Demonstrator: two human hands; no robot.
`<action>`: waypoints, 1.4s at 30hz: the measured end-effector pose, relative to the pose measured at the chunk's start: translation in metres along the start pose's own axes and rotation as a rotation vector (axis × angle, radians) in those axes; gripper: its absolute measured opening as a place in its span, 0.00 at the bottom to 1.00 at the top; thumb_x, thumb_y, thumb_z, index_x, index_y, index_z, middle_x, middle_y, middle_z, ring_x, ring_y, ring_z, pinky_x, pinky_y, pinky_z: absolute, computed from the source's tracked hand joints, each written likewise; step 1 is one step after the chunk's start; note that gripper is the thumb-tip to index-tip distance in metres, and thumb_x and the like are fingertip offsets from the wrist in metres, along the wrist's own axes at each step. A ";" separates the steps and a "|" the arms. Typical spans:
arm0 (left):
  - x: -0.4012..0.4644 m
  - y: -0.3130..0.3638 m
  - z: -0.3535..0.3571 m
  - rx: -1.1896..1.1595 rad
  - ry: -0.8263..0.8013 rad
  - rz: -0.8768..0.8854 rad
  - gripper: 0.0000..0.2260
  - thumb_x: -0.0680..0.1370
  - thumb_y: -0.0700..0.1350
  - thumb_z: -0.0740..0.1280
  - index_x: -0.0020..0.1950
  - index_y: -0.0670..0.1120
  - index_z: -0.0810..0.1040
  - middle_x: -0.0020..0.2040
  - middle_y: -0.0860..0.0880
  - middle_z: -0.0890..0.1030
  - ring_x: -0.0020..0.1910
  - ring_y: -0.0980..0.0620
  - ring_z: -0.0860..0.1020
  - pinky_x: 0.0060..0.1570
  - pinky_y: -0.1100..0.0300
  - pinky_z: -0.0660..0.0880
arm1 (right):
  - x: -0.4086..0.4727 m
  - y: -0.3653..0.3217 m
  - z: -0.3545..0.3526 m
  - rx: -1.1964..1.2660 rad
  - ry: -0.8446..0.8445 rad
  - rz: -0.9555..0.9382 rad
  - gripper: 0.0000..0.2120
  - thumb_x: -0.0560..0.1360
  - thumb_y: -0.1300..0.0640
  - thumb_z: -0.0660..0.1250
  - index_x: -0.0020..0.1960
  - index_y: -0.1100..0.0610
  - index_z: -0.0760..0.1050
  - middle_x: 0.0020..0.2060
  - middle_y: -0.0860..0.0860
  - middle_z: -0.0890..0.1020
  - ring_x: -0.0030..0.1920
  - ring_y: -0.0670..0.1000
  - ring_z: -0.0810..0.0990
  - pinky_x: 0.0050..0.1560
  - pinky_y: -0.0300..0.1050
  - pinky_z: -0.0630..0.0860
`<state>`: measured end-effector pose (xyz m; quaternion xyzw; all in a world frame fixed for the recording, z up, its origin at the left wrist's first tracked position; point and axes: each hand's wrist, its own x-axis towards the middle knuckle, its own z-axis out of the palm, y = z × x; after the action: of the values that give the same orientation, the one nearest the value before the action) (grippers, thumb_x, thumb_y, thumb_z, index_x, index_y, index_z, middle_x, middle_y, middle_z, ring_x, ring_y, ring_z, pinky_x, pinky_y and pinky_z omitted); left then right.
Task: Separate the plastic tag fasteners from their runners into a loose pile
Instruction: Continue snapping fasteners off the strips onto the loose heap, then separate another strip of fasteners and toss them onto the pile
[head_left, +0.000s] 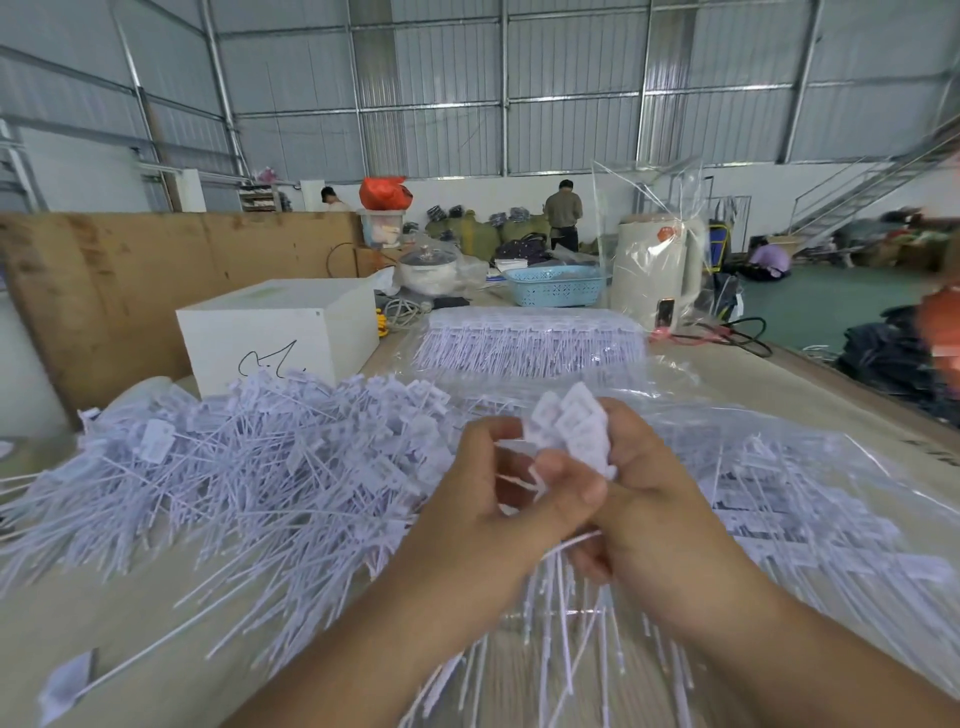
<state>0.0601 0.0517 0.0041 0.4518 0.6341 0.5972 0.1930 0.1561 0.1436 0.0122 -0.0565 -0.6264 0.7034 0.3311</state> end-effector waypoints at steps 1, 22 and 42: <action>-0.001 -0.001 0.000 -0.027 -0.098 -0.023 0.32 0.59 0.64 0.73 0.61 0.58 0.70 0.53 0.53 0.83 0.53 0.56 0.82 0.56 0.53 0.78 | 0.001 -0.002 -0.002 0.039 0.018 -0.031 0.15 0.69 0.60 0.71 0.55 0.57 0.73 0.31 0.50 0.77 0.24 0.49 0.70 0.24 0.37 0.66; 0.019 -0.014 -0.060 0.828 0.214 -0.207 0.23 0.76 0.58 0.66 0.67 0.55 0.61 0.52 0.53 0.79 0.41 0.51 0.81 0.38 0.57 0.76 | 0.000 0.019 -0.023 -1.088 -0.056 0.036 0.21 0.77 0.44 0.66 0.67 0.45 0.67 0.61 0.39 0.69 0.57 0.37 0.70 0.53 0.32 0.67; 0.031 -0.052 -0.039 1.365 0.041 0.233 0.26 0.75 0.65 0.55 0.71 0.58 0.68 0.74 0.51 0.65 0.73 0.48 0.57 0.69 0.49 0.46 | 0.004 0.034 -0.033 -1.461 -0.264 0.087 0.24 0.76 0.46 0.64 0.71 0.48 0.66 0.65 0.43 0.69 0.66 0.49 0.66 0.65 0.48 0.68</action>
<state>-0.0044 0.0595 -0.0267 0.5259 0.8188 0.0898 -0.2121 0.1558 0.1742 -0.0244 -0.2023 -0.9664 0.1209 0.1030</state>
